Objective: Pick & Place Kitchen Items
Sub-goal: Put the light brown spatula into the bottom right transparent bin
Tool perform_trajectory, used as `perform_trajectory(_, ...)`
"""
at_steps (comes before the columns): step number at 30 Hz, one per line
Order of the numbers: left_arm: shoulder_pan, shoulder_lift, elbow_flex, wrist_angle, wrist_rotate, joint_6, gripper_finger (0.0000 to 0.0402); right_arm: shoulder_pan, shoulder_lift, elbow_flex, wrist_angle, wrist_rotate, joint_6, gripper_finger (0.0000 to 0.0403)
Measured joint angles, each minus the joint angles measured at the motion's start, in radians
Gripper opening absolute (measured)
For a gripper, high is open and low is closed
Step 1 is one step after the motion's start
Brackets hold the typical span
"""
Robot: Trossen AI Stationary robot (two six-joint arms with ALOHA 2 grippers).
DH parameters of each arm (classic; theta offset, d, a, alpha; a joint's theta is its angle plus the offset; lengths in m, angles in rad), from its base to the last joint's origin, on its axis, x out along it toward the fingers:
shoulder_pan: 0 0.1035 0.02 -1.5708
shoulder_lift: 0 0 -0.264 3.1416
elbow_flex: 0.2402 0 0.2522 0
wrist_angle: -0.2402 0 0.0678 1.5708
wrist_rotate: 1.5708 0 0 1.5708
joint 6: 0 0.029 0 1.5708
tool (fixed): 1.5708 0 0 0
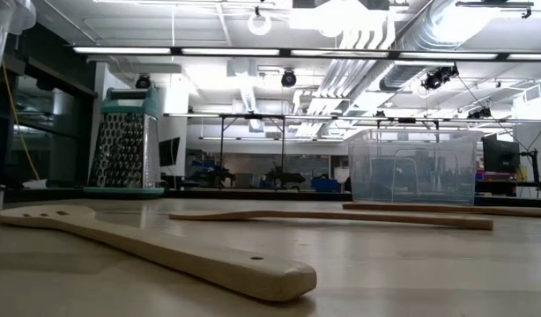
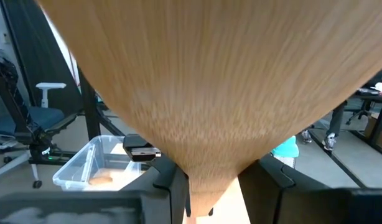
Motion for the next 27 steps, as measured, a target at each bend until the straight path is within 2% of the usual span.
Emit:
perform_trajectory(6, 0.000, 0.000, 0.000, -0.001, -0.026, 0.000, 0.0169, 0.000, 0.000, 0.000, -0.045, 0.001, 0.007, 0.0110)
perform_trajectory(10, 0.000, 0.000, 0.000, -0.001, -0.038, 0.001, 0.0203, 0.000, -0.001, 0.000, -0.064, 0.010, 0.032, 0.0110)
perform_trajectory(19, 0.000, 0.000, 0.000, -0.061, -0.146, -0.053, 0.0213, 0.000, -0.042, 0.000, -0.176, 0.031, 0.166, 0.0110)
perform_trajectory(27, 0.000, 0.000, 0.000, -0.087, -0.150, -0.127, 0.0214, 0.002, -0.155, 0.000, -0.346, -0.009, 0.379, 0.0110)
